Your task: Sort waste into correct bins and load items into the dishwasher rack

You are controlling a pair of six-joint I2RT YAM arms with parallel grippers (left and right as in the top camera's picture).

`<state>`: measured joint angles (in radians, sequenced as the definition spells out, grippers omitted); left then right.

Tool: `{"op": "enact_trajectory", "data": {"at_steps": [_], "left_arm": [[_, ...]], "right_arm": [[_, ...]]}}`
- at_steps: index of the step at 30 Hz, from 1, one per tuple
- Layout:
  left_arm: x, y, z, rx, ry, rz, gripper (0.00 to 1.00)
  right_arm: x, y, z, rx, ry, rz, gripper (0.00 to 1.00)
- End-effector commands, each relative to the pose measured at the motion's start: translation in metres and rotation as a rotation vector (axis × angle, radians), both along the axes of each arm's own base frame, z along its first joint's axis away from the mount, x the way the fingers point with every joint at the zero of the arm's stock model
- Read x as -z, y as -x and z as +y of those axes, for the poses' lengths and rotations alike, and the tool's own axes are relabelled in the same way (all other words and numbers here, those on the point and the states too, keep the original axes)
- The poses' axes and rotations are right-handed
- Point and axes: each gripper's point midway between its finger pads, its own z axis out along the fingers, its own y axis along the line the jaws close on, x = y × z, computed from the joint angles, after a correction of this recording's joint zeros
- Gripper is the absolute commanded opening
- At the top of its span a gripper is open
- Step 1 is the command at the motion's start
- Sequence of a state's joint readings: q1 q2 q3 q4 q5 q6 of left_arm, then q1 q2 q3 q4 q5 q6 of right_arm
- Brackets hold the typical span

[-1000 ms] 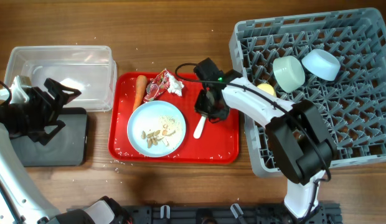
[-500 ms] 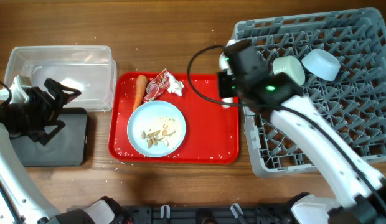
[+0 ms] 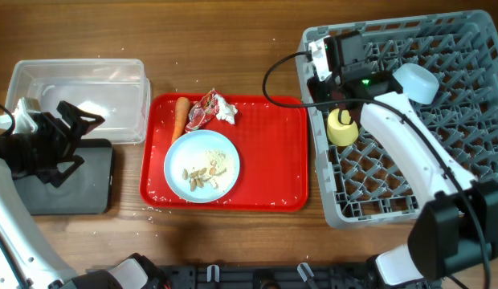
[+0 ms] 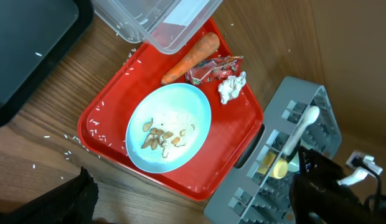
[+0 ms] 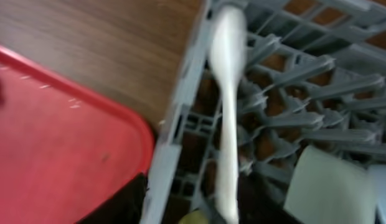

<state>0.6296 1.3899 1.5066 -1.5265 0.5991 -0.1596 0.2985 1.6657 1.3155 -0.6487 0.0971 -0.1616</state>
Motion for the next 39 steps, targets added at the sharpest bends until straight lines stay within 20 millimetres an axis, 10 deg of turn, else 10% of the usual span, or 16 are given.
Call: {"op": "enact_trajectory", "data": {"at_steps": [1,5,7,8,11,18,25,33,39], "left_arm": [[-0.005,0.0,0.0,-0.003,-0.009,-0.015,1.0],[-0.005,0.0,0.0,-0.003,-0.009,-0.015,1.0],[-0.005,0.0,0.0,-0.003,-0.009,-0.015,1.0],[-0.005,0.0,0.0,-0.003,-0.009,-0.015,1.0],[-0.005,0.0,0.0,-0.003,-0.009,-0.015,1.0],[-0.005,0.0,0.0,-0.003,-0.009,-0.015,1.0],[-0.005,0.0,0.0,-0.003,-0.009,-0.015,1.0],[-0.005,0.0,0.0,-0.003,-0.009,-0.015,1.0],[-0.005,0.0,0.0,-0.003,-0.009,-0.015,1.0]], "right_arm": [[-0.087,0.021,0.013,0.054,-0.208,-0.146,0.57],[-0.154,0.064,0.026,-0.052,-0.344,-0.254,0.64],[-0.189,0.117,0.052,-0.2,-0.496,-0.251,0.73],[-0.198,0.142,0.065,-0.265,-0.564,-0.22,1.0],[-0.211,0.19,0.081,-0.259,-0.761,-0.078,1.0],[-0.172,0.201,0.041,-0.102,-0.557,-0.019,1.0],[-0.21,0.18,0.036,-0.447,-0.376,-0.587,1.0],[-0.109,0.197,-0.015,-0.205,-0.494,-0.791,1.0],[-0.042,0.192,-0.016,-0.172,-0.566,-0.833,1.0]]}}
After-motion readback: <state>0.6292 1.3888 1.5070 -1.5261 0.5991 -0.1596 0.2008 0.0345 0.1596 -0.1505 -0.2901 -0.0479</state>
